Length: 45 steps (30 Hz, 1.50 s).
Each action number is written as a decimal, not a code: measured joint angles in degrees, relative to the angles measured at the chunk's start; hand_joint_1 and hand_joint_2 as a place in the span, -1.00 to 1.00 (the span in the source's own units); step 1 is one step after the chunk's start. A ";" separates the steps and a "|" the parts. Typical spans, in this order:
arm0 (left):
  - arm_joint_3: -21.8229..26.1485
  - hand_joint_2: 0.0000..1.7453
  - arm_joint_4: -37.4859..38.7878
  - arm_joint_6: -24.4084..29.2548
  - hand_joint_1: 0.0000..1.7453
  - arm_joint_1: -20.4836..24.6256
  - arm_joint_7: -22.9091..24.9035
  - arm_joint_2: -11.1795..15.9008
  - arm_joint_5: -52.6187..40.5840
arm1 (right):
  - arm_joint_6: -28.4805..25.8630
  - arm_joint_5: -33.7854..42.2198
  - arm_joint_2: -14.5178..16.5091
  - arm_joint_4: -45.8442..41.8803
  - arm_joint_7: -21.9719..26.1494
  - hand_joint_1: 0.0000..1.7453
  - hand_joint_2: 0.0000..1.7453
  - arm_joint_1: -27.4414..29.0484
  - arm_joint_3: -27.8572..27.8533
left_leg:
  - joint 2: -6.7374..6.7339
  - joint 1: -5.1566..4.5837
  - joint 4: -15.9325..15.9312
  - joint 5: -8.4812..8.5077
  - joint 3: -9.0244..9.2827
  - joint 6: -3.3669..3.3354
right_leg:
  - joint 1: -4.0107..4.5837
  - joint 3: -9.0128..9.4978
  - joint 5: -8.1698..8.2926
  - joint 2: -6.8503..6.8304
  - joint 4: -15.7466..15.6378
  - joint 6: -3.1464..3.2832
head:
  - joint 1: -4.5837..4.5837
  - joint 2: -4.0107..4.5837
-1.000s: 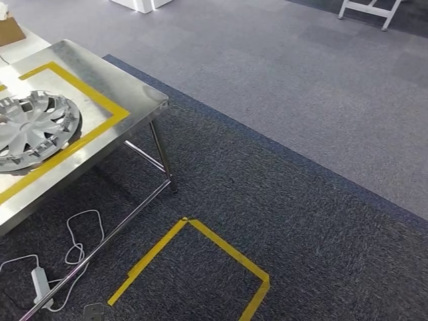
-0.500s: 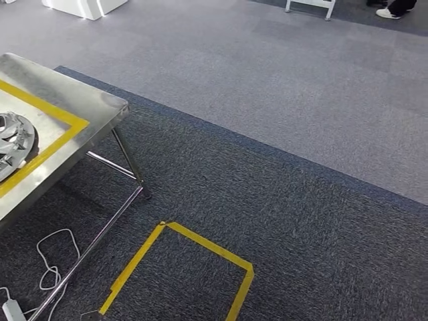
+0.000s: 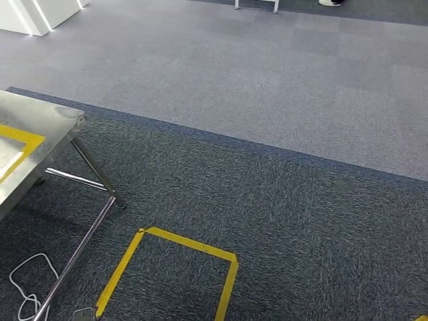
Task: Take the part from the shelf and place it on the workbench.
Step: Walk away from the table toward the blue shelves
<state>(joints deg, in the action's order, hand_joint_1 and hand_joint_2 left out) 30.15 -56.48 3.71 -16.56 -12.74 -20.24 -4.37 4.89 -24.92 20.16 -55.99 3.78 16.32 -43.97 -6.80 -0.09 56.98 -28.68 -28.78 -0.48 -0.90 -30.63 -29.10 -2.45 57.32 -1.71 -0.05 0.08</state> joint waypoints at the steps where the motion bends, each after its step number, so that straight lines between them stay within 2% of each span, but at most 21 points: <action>1: 0.04 -1.00 0.01 -0.27 -1.00 0.04 -0.08 0.02 0.10 | -0.03 0.09 0.03 -0.31 -0.09 -1.00 -1.00 0.35 0.62 | 0.11 0.16 0.14 -0.19 0.04 0.27 | -0.02 -0.08 0.13 0.32 -0.04 0.31 | 0.01 0.01; 3: 0.29 -1.00 0.06 -0.73 -1.00 0.08 -0.23 0.07 0.30 | -0.12 0.26 0.11 -1.04 -0.23 -1.00 -1.00 0.99 1.90 | 2.14 0.48 2.30 -2.31 -0.71 0.82 | -0.08 -0.10 0.51 1.26 -0.18 1.07 | -0.06 0.00; 5: 0.68 -1.00 0.33 -0.93 -1.00 0.08 -0.39 0.10 0.93 | -0.16 0.39 0.14 -1.69 -0.24 -1.00 -1.00 1.19 2.89 | 4.98 0.62 8.78 -6.55 -3.30 1.02 | 0.02 -0.40 1.00 2.48 -0.19 1.76 | -0.14 0.00; 7: 0.88 -1.00 0.68 -0.88 -1.00 0.11 -0.52 0.11 1.64 | -0.13 0.46 0.14 -2.00 -0.22 -1.00 -1.00 1.25 3.45 | 6.03 0.60 15.44 -9.23 -5.95 0.79 | 0.37 -0.88 1.39 3.99 -0.14 2.11 | -0.14 0.01; 9: 0.94 -1.00 0.91 -0.76 -1.00 0.25 -0.81 0.13 1.74 | -0.10 0.50 0.14 -2.08 -0.17 -1.00 -1.00 1.37 3.75 | 6.41 0.48 14.96 -7.46 -5.57 0.23 | 0.71 -1.01 1.61 5.57 -0.12 2.13 | -0.12 0.01; 12: 1.43 -1.00 1.31 -1.06 -1.00 0.75 -1.42 0.29 0.89 | 0.00 0.56 0.17 -2.09 0.16 -1.00 -1.00 1.29 3.98 | 9.74 0.17 4.22 -1.58 -0.89 -1.03 | 0.93 -1.09 1.92 7.78 -0.05 1.89 | -0.07 0.01; 14: 2.18 -1.00 1.77 -1.85 -1.00 1.27 -1.98 0.40 -0.12 | 0.14 0.84 0.20 -2.09 0.60 -1.00 -1.00 1.08 4.05 | 11.49 0.05 0.69 -0.77 0.32 -1.33 | 0.84 -1.71 2.31 9.03 0.05 1.36 | -0.14 0.01; 17: 3.12 -1.00 2.38 -2.98 -1.00 1.92 -2.74 0.46 -1.42 | 0.27 1.45 0.23 -2.07 1.08 -1.00 -1.00 1.11 4.09 | 9.82 0.19 -0.47 -0.32 0.33 -1.46 | 0.67 -2.87 2.55 9.42 0.46 0.42 | -0.19 0.01; 20: 3.90 -1.00 2.90 -3.31 -1.00 2.24 -3.10 0.49 -1.91 | 0.27 1.64 0.23 -2.06 1.27 -1.00 -1.00 0.95 4.09 | 7.16 0.25 -1.26 0.30 0.31 -2.01 | 0.78 -6.73 -1.95 4.50 7.67 -0.18 | 0.26 0.01; 22: 4.48 -1.00 3.34 -3.45 -1.00 2.27 -3.18 0.51 -2.57 | 0.28 1.68 0.23 -2.06 1.35 -1.00 -1.00 0.75 4.11 | 5.15 0.15 -1.24 0.30 0.04 -2.11 | 0.49 -9.68 -5.28 3.08 14.54 -0.79 | 0.43 0.01; 23: 4.70 -1.00 3.58 -3.50 -1.00 2.32 -3.21 0.51 -3.16 | 0.28 1.70 0.23 -2.05 1.40 -1.00 -1.00 0.76 4.12 | 4.20 0.14 -1.22 0.27 0.00 -2.07 | 0.28 -9.89 -5.51 2.80 15.72 -1.09 | 0.42 0.01; 24: 4.88 -1.00 3.80 -3.54 -1.00 2.40 -3.23 0.52 -3.80 | 0.28 1.73 0.23 -2.04 1.45 -1.00 -1.00 0.80 4.12 | 3.34 0.17 -1.18 0.23 -0.02 -1.98 | 0.04 -8.90 -4.73 2.48 14.68 -1.37 | 0.44 0.01; 27: 5.40 -1.00 4.51 -3.39 -1.00 2.70 -3.26 0.60 -5.04 | 0.30 1.76 0.23 -2.00 1.60 -1.00 -1.00 0.66 4.07 | 1.27 0.16 -0.59 -0.26 0.15 -1.12 | -0.40 -1.79 -0.68 -0.39 3.69 -1.76 | 0.49 0.01; 29: 5.87 -1.00 4.98 -3.25 -1.00 2.96 -3.26 0.73 -5.16 | 0.34 1.77 0.23 -1.98 1.71 -1.00 -1.00 0.46 4.05 | 0.27 -0.04 -0.10 -0.57 0.25 -0.35 | -0.21 0.26 -0.13 -1.47 0.24 -0.98 | 0.44 0.00; 31: 6.15 -1.00 5.36 -3.25 -1.00 3.21 -3.27 0.81 -5.14 | 0.36 1.67 0.23 -1.95 1.79 -1.00 -1.00 0.58 3.97 | -0.41 0.08 0.03 -0.68 0.39 0.26 | 0.05 0.01 -0.03 -0.44 0.19 0.08 | 0.39 -0.01; 34: 6.29 -1.00 5.58 -3.71 -1.00 3.34 -3.38 0.89 -5.24 | 0.38 1.15 0.23 -1.89 1.95 -1.00 -1.00 0.59 3.78 | 3.06 0.58 3.46 -3.47 -0.80 1.10 | -0.06 0.10 0.35 1.21 -0.06 1.10 | 0.23 0.01; 36: 6.63 -1.00 5.78 -4.13 -1.00 3.34 -3.52 0.92 -5.60 | 0.59 0.84 0.23 -1.84 2.08 -1.00 -1.00 0.19 3.56 | 5.64 0.65 10.85 -7.16 -4.00 1.13 | 0.03 -0.09 0.50 2.58 -0.06 1.49 | 0.09 0.01; 38: 6.97 -1.00 6.06 -4.42 -1.00 3.33 -3.62 0.93 -5.92 | 0.93 0.64 0.23 -1.76 2.15 -1.00 -1.00 -0.03 3.37 | 6.19 0.64 16.41 -8.55 -6.71 0.91 | 0.25 -0.15 0.56 4.22 -0.04 1.67 | 0.08 0.01; 40: 7.11 -1.00 6.20 -4.59 -1.00 3.35 -3.73 0.94 -6.08 | 1.13 0.57 0.23 -1.68 2.16 -1.00 -1.00 -0.03 3.20 | 6.59 0.63 14.16 -5.66 -6.06 0.48 | 0.37 0.01 0.57 5.95 0.01 1.70 | 0.09 0.01; 42: 7.16 -1.00 6.22 -4.65 -1.00 3.36 -3.86 0.95 -6.19 | 1.24 0.55 0.23 -1.64 2.16 -1.00 -1.00 -0.07 3.07 | 8.95 0.67 6.98 -1.39 -3.23 0.01 | 0.39 0.05 0.55 7.52 0.07 1.59 | 0.10 0.01; 45: 7.33 -1.00 6.31 -4.66 -1.00 3.41 -3.95 0.93 -6.34 | 1.33 0.55 0.23 -1.63 2.20 -1.00 -1.00 -0.19 3.01 | 11.49 0.66 1.32 -0.24 -1.27 -0.30 | 0.25 -0.87 0.77 9.45 0.30 0.76 | 0.10 0.00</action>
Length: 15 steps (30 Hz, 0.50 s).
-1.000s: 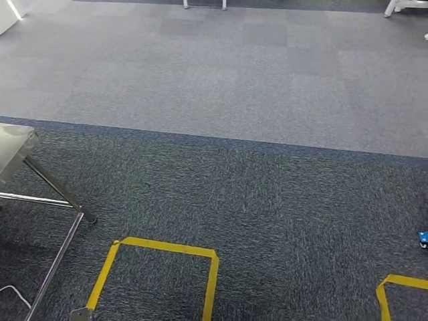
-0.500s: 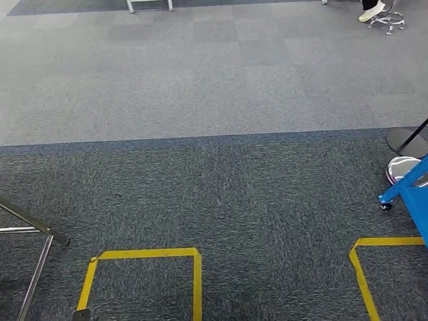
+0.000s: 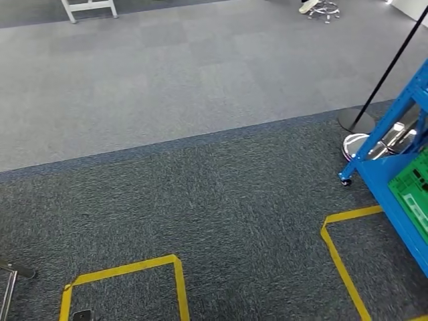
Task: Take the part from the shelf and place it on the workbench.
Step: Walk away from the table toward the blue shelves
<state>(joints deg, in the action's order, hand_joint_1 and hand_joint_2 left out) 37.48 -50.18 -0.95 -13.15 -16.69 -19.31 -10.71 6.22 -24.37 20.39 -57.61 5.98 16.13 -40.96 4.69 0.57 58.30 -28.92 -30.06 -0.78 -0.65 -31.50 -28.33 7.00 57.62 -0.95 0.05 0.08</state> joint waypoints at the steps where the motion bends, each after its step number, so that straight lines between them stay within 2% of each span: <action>1: 0.03 -1.00 0.03 -0.01 -1.00 0.03 -0.01 -0.02 -0.03 | 0.02 0.00 0.00 0.00 0.02 -1.00 -1.00 0.09 -0.01 | -0.49 -0.04 -0.45 -0.06 0.08 -0.10 | -0.14 -0.43 0.12 0.59 -0.03 -0.40 | -0.01 -0.01; 2: 0.05 -1.00 0.04 -0.01 -1.00 0.10 -0.01 -0.04 -0.03 | 0.04 -0.01 0.00 0.00 0.04 -1.00 -1.00 0.21 -0.02 | -1.12 -0.03 -0.60 0.06 0.10 -0.31 | -0.27 -0.80 0.10 0.46 0.08 -0.72 | -0.02 0.00; 3: 0.06 -1.00 0.04 -0.03 -1.00 0.16 -0.04 -0.07 -0.03 | 0.07 -0.02 0.00 0.00 0.06 -1.00 -1.00 0.31 -0.02 | -1.78 -0.01 -0.87 0.17 0.19 -0.57 | -0.24 -1.35 -0.39 -0.54 0.78 -0.96 | 0.08 0.00; 4: 0.07 -1.00 0.04 -0.05 -1.00 0.20 -0.06 -0.09 -0.03 | 0.07 -0.03 0.00 0.00 0.08 -1.00 -1.00 0.33 -0.03 | -2.56 0.02 -1.14 0.25 0.31 -0.91 | -0.15 -2.32 -1.52 -2.07 2.58 -1.13 | 0.20 0.00; 6: 0.11 -1.00 0.08 -0.09 -1.00 0.23 -0.10 -0.10 -0.04 | 0.07 -0.04 -0.01 0.00 0.11 -1.00 -1.00 0.18 -0.01 | -4.18 -0.12 -1.29 0.20 0.45 -1.36 | 0.03 -5.48 -4.94 -5.33 8.80 -1.35 | 0.39 0.01; 7: 0.14 -1.00 0.09 -0.09 -1.00 0.22 -0.09 -0.10 -0.04 | 0.07 -0.04 -0.01 0.00 0.11 -1.00 -1.00 0.09 -0.01 | -4.79 -0.19 -1.29 0.13 0.48 -1.50 | 0.03 -6.94 -6.32 -5.95 11.59 -1.45 | 0.42 0.01; 9: 0.15 -1.00 0.11 -0.08 -1.00 0.22 -0.10 -0.10 -0.04 | 0.07 -0.04 -0.02 0.01 0.13 -1.00 -1.00 0.08 0.00 | -5.76 -0.26 -1.28 0.04 0.50 -1.58 | -0.01 -8.73 -7.49 -6.35 14.96 -1.60 | 0.42 0.01; 11: 0.15 -1.00 0.13 -0.08 -1.00 0.24 -0.10 -0.09 -0.03 | 0.07 -0.04 -0.02 0.02 0.14 -1.00 -1.00 0.23 -0.04 | -7.33 -0.29 -1.27 -0.30 0.77 -1.52 | -0.03 -7.95 -5.49 -6.91 13.43 -1.69 | 0.48 0.00; 12: 0.15 -1.00 0.14 -0.08 -1.00 0.25 -0.09 -0.09 -0.04 | 0.07 -0.04 -0.02 0.02 0.14 -1.00 -1.00 0.29 -0.08 | -8.30 -0.31 -1.26 -0.57 1.06 -1.40 | -0.02 -6.38 -3.59 -7.68 10.56 -1.65 | 0.52 0.00; 13: 0.15 -1.00 0.14 -0.08 -1.00 0.25 -0.09 -0.10 -0.04 | 0.07 -0.04 -0.02 0.02 0.15 -1.00 -1.00 0.31 -0.11 | -9.07 -0.41 -1.24 -0.89 1.42 -1.16 | 0.11 -4.09 -1.74 -9.04 6.38 -1.50 | 0.57 0.00; 15: 0.14 -1.00 0.15 -0.08 -1.00 0.26 -0.09 -0.09 -0.04 | 0.08 -0.04 -0.02 0.01 0.18 -1.00 -1.00 0.16 -0.12 | -10.16 -0.70 -1.10 -1.45 1.97 -0.54 | 0.39 -1.01 -0.13 -10.73 1.15 -0.74 | 0.55 0.01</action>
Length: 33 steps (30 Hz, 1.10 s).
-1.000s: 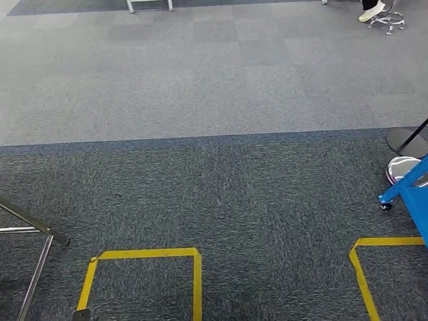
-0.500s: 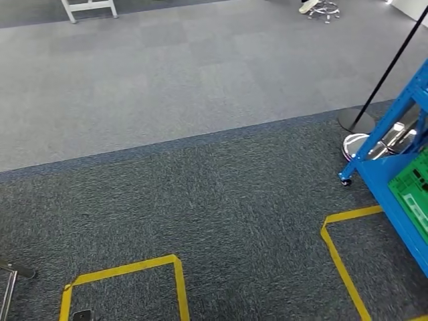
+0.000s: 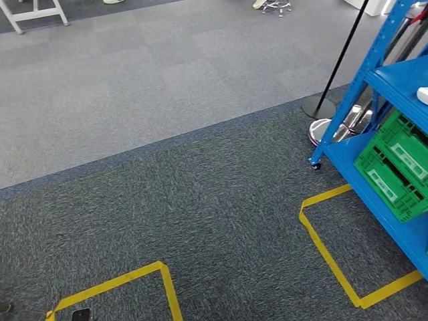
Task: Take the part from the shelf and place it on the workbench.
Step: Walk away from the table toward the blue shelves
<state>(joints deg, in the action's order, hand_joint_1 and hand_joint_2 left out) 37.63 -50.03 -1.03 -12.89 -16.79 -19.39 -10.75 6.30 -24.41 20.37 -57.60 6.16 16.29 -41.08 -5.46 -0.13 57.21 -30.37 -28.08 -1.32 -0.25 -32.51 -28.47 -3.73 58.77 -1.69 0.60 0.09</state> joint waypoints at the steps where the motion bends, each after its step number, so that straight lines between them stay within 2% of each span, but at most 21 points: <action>1: -0.02 -1.00 0.00 0.00 -1.00 0.02 0.00 0.02 0.00 | 0.01 -0.01 0.00 -0.01 0.01 -1.00 -1.00 -0.03 0.00 | -0.49 -0.12 0.04 -0.18 0.20 0.29 | 0.18 0.42 -0.05 -0.14 -0.68 0.39 | -0.03 0.00; 3: -0.11 -1.00 0.00 -0.01 -1.00 0.09 0.00 0.06 0.00 | 0.02 -0.09 0.01 0.00 0.04 -1.00 -1.00 0.09 -0.01 | -1.20 -0.02 0.09 -0.56 0.67 0.82 | 0.18 0.45 -0.01 1.12 -0.94 1.13 | -0.04 -0.01; 5: -0.22 -1.00 0.00 -0.01 -1.00 0.14 -0.03 0.11 0.00 | 0.02 -0.22 0.02 0.01 0.11 -1.00 -1.00 0.16 -0.05 | 0.64 0.25 2.15 -2.19 0.32 1.36 | -0.11 0.87 0.06 2.30 -1.32 1.77 | -0.30 -0.01; 7: -0.24 -1.00 0.02 0.00 -1.00 0.15 -0.06 0.16 -0.01 | 0.02 -0.31 0.02 0.01 0.18 -1.00 -1.00 -0.06 -0.13 | 3.68 0.50 8.80 -5.61 -2.55 1.71 | -0.27 1.33 0.03 3.60 -1.44 2.18 | -0.73 0.00; 8: -0.22 -1.00 0.04 0.01 -1.00 0.15 -0.05 0.17 -0.01 | 0.03 -0.35 0.02 0.01 0.19 -1.00 -1.00 -0.18 -0.16 | 4.45 0.57 12.87 -7.22 -4.60 1.78 | -0.26 1.39 -0.02 4.33 -1.43 2.30 | -0.81 0.00; 9: -0.21 -1.00 0.05 0.02 -1.00 0.15 -0.05 0.19 -0.01 | 0.06 -0.40 0.02 0.02 0.19 -1.00 -1.00 -0.22 -0.19 | 4.79 0.61 15.91 -7.90 -6.35 1.80 | -0.24 1.50 -0.09 5.12 -1.42 2.36 | -0.82 0.00; 10: -0.20 -1.00 0.07 0.03 -1.00 0.16 -0.04 0.20 0.00 | 0.12 -0.49 0.02 0.04 0.22 -1.00 -1.00 -0.22 -0.22 | 4.93 0.62 17.05 -7.36 -7.34 1.76 | -0.22 1.68 -0.18 5.94 -1.41 2.38 | -0.82 0.00; 11: -0.19 -1.00 0.07 0.03 -1.00 0.17 -0.04 0.21 0.00 | 0.24 -0.65 0.02 0.07 0.28 -1.00 -1.00 -0.19 -0.27 | 5.06 0.63 15.90 -5.56 -7.33 1.67 | -0.22 1.94 -0.30 6.78 -1.40 2.35 | -0.82 0.00; 12: -0.19 -1.00 0.07 0.04 -1.00 0.17 -0.04 0.22 -0.01 | 0.44 -0.87 0.02 0.10 0.39 -1.00 -1.00 -0.18 -0.33 | 5.51 0.66 12.70 -2.83 -6.39 1.55 | -0.24 2.28 -0.46 7.63 -1.40 2.26 | -0.82 -0.01; 14: -0.16 -1.00 0.08 0.08 -1.00 0.14 -0.04 0.24 -0.03 | 1.02 -1.41 0.02 0.13 0.69 -1.00 -1.00 -0.26 -0.44 | 7.91 0.81 5.26 1.27 -3.74 1.34 | -0.26 2.53 -0.81 9.12 -1.29 1.86 | -0.80 -0.01; 16: -0.13 -1.00 0.12 0.11 -1.00 0.20 -0.02 0.25 -0.06 | 1.56 -1.76 0.02 0.14 0.99 -1.00 -1.00 -0.33 -0.50 | 9.59 0.79 1.71 1.80 -2.50 1.18 | -0.36 2.11 -0.91 10.27 -1.20 1.19 | -0.78 0.00; 18: -0.12 -1.00 0.15 0.11 -1.00 0.32 0.02 0.20 -0.07 | 1.81 -1.94 0.02 0.16 1.16 -1.00 -1.00 -0.14 -0.55 | 8.92 0.69 0.99 1.54 -2.34 0.72 | -0.59 1.57 -0.86 11.04 -1.34 0.43 | -0.77 0.00; 20: -0.08 -1.00 0.15 0.10 -1.00 0.35 -0.01 0.13 -0.08 | 1.92 -2.05 0.02 0.20 1.22 -1.00 -1.00 0.01 -0.60 | 7.70 0.75 0.38 1.64 -1.95 -0.04 | -0.52 0.62 -1.79 8.82 0.10 -0.05 | -0.53 0.00; 22: -0.03 -1.00 0.16 0.07 -1.00 0.33 -0.04 0.09 -0.14 | 2.40 -2.22 0.00 0.22 1.43 -1.00 -1.00 -0.23 -0.63 | 6.15 0.66 0.04 1.48 -1.58 -0.70 | -0.35 -2.51 -4.68 5.42 5.94 -0.28 | -0.22 0.00; 24: 0.02 -1.00 0.17 0.07 -1.00 0.31 -0.04 0.09 -0.21 | 3.29 -2.60 -0.03 0.31 1.77 -1.00 -1.00 -0.43 -0.78 | 4.49 0.41 0.04 1.07 -1.32 -1.01 | -0.35 -6.85 -7.27 4.31 13.27 -0.48 | -0.13 0.00; 25: 0.05 -1.00 0.19 0.07 -1.00 0.32 -0.05 0.09 -0.27 | 3.76 -2.87 -0.04 0.38 1.94 -1.00 -1.00 -0.42 -0.97 | 3.70 0.32 0.05 0.80 -1.10 -1.04 | -0.36 -8.03 -7.18 4.15 14.94 -0.53 | -0.14 0.00; 26: 0.09 -1.00 0.20 0.07 -1.00 0.32 -0.05 0.09 -0.36 | 4.23 -3.16 -0.04 0.46 2.10 -1.00 -1.00 -0.37 -1.22 | 2.98 0.25 0.05 0.48 -0.76 -1.02 | -0.35 -8.02 -5.91 4.00 14.37 -0.49 | -0.12 0.00; 27: 0.13 -1.00 0.21 0.05 -1.00 0.33 -0.06 0.09 -0.45 | 4.64 -3.45 -0.04 0.54 2.26 -1.00 -1.00 -0.34 -1.49 | 2.30 0.20 0.05 0.11 -0.29 -0.95 | -0.31 -6.82 -3.77 3.63 11.59 -0.33 | -0.12 0.00; 29: 0.19 -1.00 0.22 0.02 -1.00 0.32 -0.07 0.08 -0.59 | 5.28 -3.89 -0.04 0.63 2.51 -1.00 -1.00 -0.38 -1.90 | 1.06 -0.01 0.10 -0.77 0.77 -0.59 | 0.14 -3.02 -0.10 1.27 3.88 0.33 | -0.13 0.00; 31: 0.22 -1.00 0.22 0.00 -1.00 0.30 -0.08 0.08 -0.62 | 5.63 -4.13 -0.05 0.67 2.70 -1.00 -1.00 -0.60 -2.08 | -0.05 -0.25 0.15 -1.48 1.42 -0.01 | 0.71 -0.82 0.65 -0.43 0.03 1.08 | -0.20 0.00; 33: 0.20 -1.00 0.22 -0.02 -1.00 0.35 -0.08 0.10 -0.65 | 5.74 -4.19 -0.05 0.69 2.76 -1.00 -1.00 -0.65 -2.32 | -1.13 -0.30 -0.05 -1.89 1.95 0.59 | 0.87 -0.49 0.29 0.44 -0.27 1.62 | -0.32 -0.01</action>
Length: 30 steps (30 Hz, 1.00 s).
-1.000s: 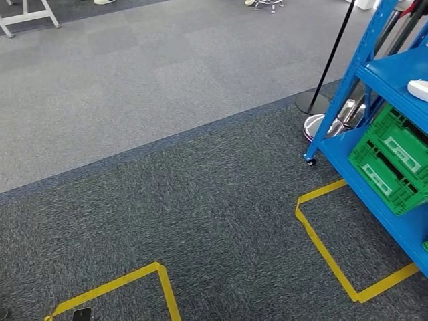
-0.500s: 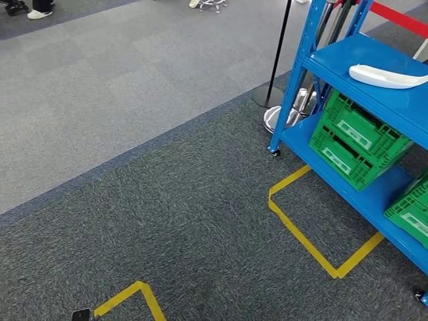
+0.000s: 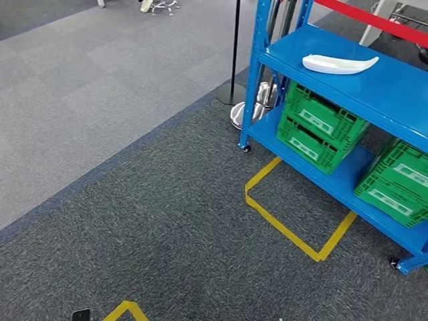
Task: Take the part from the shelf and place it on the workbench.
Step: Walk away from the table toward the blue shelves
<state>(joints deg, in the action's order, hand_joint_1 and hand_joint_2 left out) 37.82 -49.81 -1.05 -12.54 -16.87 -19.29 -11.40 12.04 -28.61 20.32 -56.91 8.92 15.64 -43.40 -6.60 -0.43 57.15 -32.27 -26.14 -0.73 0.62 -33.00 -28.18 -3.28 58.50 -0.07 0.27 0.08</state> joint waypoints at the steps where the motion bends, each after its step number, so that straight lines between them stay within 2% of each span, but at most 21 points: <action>1: -0.04 -1.00 0.00 -0.02 -1.00 0.04 -0.01 0.03 -0.02 | 0.04 -0.01 0.01 0.02 0.01 -1.00 -1.00 0.09 -0.16 | 0.25 0.08 0.09 -0.31 0.31 0.32 | -0.13 0.21 -0.01 0.65 -0.26 0.23 | -0.08 -0.01; 3: -0.12 -1.00 -0.01 -0.16 -1.00 0.09 -0.05 0.10 -0.13 | 0.26 -0.10 0.03 0.07 0.05 -1.00 -1.00 0.09 -0.43 | 2.75 0.31 3.08 -2.06 -0.56 0.88 | -0.61 0.98 -0.07 1.94 -0.88 0.77 | -0.42 -0.02; 4: -0.11 -1.00 0.01 -0.28 -1.00 0.08 -0.07 0.14 -0.28 | 0.43 -0.15 0.03 0.09 0.09 -1.00 -1.00 -0.03 -0.49 | 4.46 0.49 6.55 -3.55 -2.24 1.08 | -0.78 1.33 -0.15 2.62 -1.04 1.02 | -0.61 -0.02; 6: -0.01 -1.00 0.04 -0.54 -1.00 0.05 -0.09 0.17 -0.58 | 0.81 -0.21 0.03 0.14 0.21 -1.00 -1.00 -0.33 -0.55 | 5.94 0.77 14.76 -6.18 -7.11 1.40 | -0.90 1.84 -0.53 4.23 -1.08 1.31 | -0.76 -0.02; 7: 0.07 -1.00 0.06 -0.67 -1.00 0.04 -0.08 0.19 -0.70 | 0.98 -0.22 0.03 0.20 0.28 -1.00 -1.00 -0.36 -0.56 | 6.08 0.88 17.19 -6.15 -9.01 1.53 | -0.92 2.19 -0.78 5.10 -1.07 1.32 | -0.78 -0.01; 8: 0.15 -1.00 0.08 -0.80 -1.00 0.05 -0.08 0.19 -0.81 | 1.11 -0.22 0.03 0.25 0.36 -1.00 -1.00 -0.33 -0.58 | 6.11 0.96 17.48 -4.84 -9.97 1.61 | -0.95 2.63 -1.06 5.97 -1.07 1.24 | -0.77 -0.01; 10: 0.31 -1.00 0.09 -1.13 -1.00 0.03 -0.07 0.20 -1.09 | 1.20 -0.22 0.03 0.37 0.48 -1.00 -1.00 -0.26 -0.66 | 6.79 1.15 11.90 0.68 -8.95 1.65 | -1.08 3.72 -1.75 7.68 -1.06 0.89 | -0.78 -0.01; 11: 0.43 -1.00 0.09 -1.30 -1.00 0.01 -0.07 0.21 -1.25 | 1.20 -0.22 0.03 0.41 0.55 -1.00 -1.00 -0.29 -0.70 | 7.94 1.23 8.30 2.97 -7.86 1.62 | -1.08 4.02 -2.16 8.44 -1.02 0.60 | -0.78 -0.02; 12: 0.58 -1.00 0.10 -1.47 -1.00 0.02 -0.07 0.20 -1.41 | 1.20 -0.22 0.03 0.44 0.62 -1.00 -1.00 -0.36 -0.73 | 9.00 1.31 5.02 4.21 -6.75 1.51 | -1.10 4.15 -2.53 9.16 -0.91 0.24 | -0.82 -0.02; 14: 0.91 -1.00 0.12 -1.83 -1.00 0.14 -0.05 0.19 -1.79 | 1.15 -0.21 0.03 0.49 0.78 -1.00 -1.00 -0.37 -0.77 | 10.24 1.22 2.11 4.03 -5.68 0.97 | -1.19 4.00 -2.78 10.21 -0.84 -0.59 | -0.89 -0.02; 15: 1.04 -1.00 0.13 -2.00 -1.00 0.24 -0.06 0.17 -2.03 | 1.10 -0.18 0.03 0.50 0.84 -1.00 -1.00 -0.26 -0.77 | 9.82 1.17 1.49 3.72 -5.35 0.51 | -1.28 4.07 -2.65 10.53 -0.77 -0.99 | -0.89 -0.02; 16: 1.16 -1.00 0.13 -2.14 -1.00 0.30 -0.08 0.14 -2.22 | 1.05 -0.12 0.02 0.51 0.86 -1.00 -1.00 -0.09 -0.76 | 9.36 1.15 1.27 3.66 -5.10 0.03 | -1.35 4.02 -2.63 10.31 -0.61 -1.33 | -0.90 -0.02; 18: 1.41 -1.00 0.14 -2.38 -1.00 0.33 -0.15 0.06 -2.59 | 0.97 0.03 0.01 0.54 0.86 -1.00 -1.00 0.03 -0.74 | 8.22 1.22 0.83 3.44 -4.30 -0.87 | -1.22 2.86 -3.87 7.78 1.85 -1.81 | -0.54 -0.01; 20: 1.69 -1.00 0.15 -2.51 -1.00 0.28 -0.18 0.03 -2.82 | 0.95 0.14 -0.01 0.54 0.85 -1.00 -1.00 -0.18 -0.67 | 6.89 1.10 0.69 3.03 -3.69 -1.34 | -1.13 -0.94 -6.83 4.75 8.15 -2.11 | -0.20 0.00; 21: 1.85 -1.00 0.16 -2.52 -1.00 0.25 -0.18 0.03 -2.90 | 0.95 0.18 -0.02 0.54 0.84 -1.00 -1.00 -0.25 -0.63 | 6.15 0.99 0.70 2.74 -3.47 -1.41 | -1.16 -3.37 -8.17 4.10 11.82 -2.26 | -0.17 0.00; 22: 1.99 -1.00 0.17 -2.53 -1.00 0.23 -0.18 0.02 -2.94 | 0.95 0.21 -0.03 0.54 0.84 -1.00 -1.00 -0.22 -0.60 | 5.39 0.90 0.71 2.38 -3.15 -1.43 | -1.18 -5.33 -8.63 3.80 14.35 -2.34 | -0.21 0.00; 23: 2.11 -1.00 0.19 -2.54 -1.00 0.22 -0.18 0.02 -2.96 | 0.95 0.25 -0.04 0.54 0.81 -1.00 -1.00 -0.09 -0.58 | 4.70 0.84 0.71 1.95 -2.72 -1.40 | -1.19 -6.41 -7.97 3.64 15.08 -2.40 | -0.18 -0.01; 24: 2.20 -1.00 0.19 -2.54 -1.00 0.22 -0.18 0.02 -2.96 | 0.95 0.26 -0.04 0.54 0.79 -1.00 -1.00 0.06 -0.57 | 4.03 0.81 0.71 1.45 -2.13 -1.32 | -1.17 -6.38 -6.10 3.42 13.62 -2.28 | -0.17 -0.01; 26: 2.27 -1.00 0.20 -2.55 -1.00 0.21 -0.18 0.01 -2.97 | 0.95 0.29 -0.04 0.55 0.74 -1.00 -1.00 0.26 -0.57 | 2.74 0.77 0.67 0.34 -0.74 -1.05 | -0.91 -4.10 -1.26 1.81 6.90 -1.73 | -0.17 -0.01; 28: 2.37 -1.00 0.22 -2.55 -1.00 0.21 -0.19 0.01 -2.99 | 0.96 0.30 -0.03 0.56 0.74 -1.00 -1.00 0.15 -0.48 | 1.45 0.59 0.67 -0.72 0.31 -0.38 | -0.24 -2.31 -0.27 -0.54 2.24 -0.92 | -0.19 -0.01; 30: 2.46 -1.00 0.25 -2.55 -1.00 0.23 -0.19 0.02 -3.01 | 0.96 0.31 -0.03 0.56 0.73 -1.00 -1.00 0.16 -0.41 | 0.42 0.45 1.00 -1.37 1.29 0.40 | 0.15 -2.04 -1.05 -0.84 1.55 -0.10 | -0.33 -0.02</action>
<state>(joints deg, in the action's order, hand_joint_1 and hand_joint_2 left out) 40.28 -49.57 -3.60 -12.31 -17.05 -19.27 -14.41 13.00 -28.30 20.29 -56.35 9.65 15.81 -43.81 -6.18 0.02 58.15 -33.63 -24.85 -0.32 0.77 -35.04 -29.23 -4.12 60.05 -0.17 -0.06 0.07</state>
